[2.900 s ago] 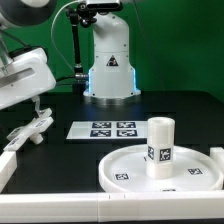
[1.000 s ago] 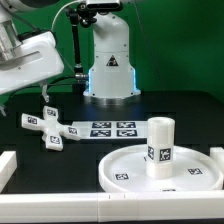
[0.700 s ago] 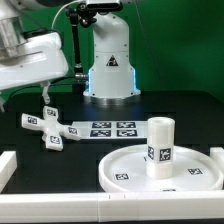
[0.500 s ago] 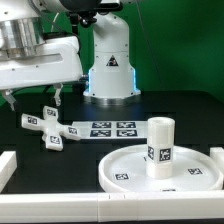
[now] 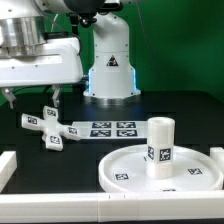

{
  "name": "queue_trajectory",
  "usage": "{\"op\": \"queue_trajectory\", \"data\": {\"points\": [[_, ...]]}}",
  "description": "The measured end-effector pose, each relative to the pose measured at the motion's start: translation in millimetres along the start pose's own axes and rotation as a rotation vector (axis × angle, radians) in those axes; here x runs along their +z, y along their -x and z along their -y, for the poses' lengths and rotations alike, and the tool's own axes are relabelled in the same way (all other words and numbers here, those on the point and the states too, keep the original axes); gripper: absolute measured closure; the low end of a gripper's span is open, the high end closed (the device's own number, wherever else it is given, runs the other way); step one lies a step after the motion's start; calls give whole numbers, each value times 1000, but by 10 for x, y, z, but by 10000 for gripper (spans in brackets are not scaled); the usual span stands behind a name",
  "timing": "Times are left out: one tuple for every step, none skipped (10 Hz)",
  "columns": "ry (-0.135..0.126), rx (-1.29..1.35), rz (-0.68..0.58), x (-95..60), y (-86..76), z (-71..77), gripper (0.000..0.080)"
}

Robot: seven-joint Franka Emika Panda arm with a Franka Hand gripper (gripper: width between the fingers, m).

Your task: Assemble round table

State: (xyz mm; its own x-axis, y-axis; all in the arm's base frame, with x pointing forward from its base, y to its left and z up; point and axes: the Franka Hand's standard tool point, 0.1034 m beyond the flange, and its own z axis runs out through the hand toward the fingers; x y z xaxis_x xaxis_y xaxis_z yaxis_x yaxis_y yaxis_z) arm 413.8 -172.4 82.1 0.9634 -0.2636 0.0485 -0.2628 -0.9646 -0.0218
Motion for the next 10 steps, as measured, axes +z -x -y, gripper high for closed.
{"op": "queue_trajectory", "data": {"points": [[22,63,-9,53,33,93,151],[32,51,-17,103,44,105,151],[30,43,-15,95,34,96,151],[30,42,-14,96,35,99,151],[31,42,-13,101,38,101,151],[30,51,-11,104,44,102,151],[23,139,19,123,100,138,151],[36,207,49,142,119,265,151],[45,194,57,157,103,343,151],[39,188,57,159,107,331,151]]}}
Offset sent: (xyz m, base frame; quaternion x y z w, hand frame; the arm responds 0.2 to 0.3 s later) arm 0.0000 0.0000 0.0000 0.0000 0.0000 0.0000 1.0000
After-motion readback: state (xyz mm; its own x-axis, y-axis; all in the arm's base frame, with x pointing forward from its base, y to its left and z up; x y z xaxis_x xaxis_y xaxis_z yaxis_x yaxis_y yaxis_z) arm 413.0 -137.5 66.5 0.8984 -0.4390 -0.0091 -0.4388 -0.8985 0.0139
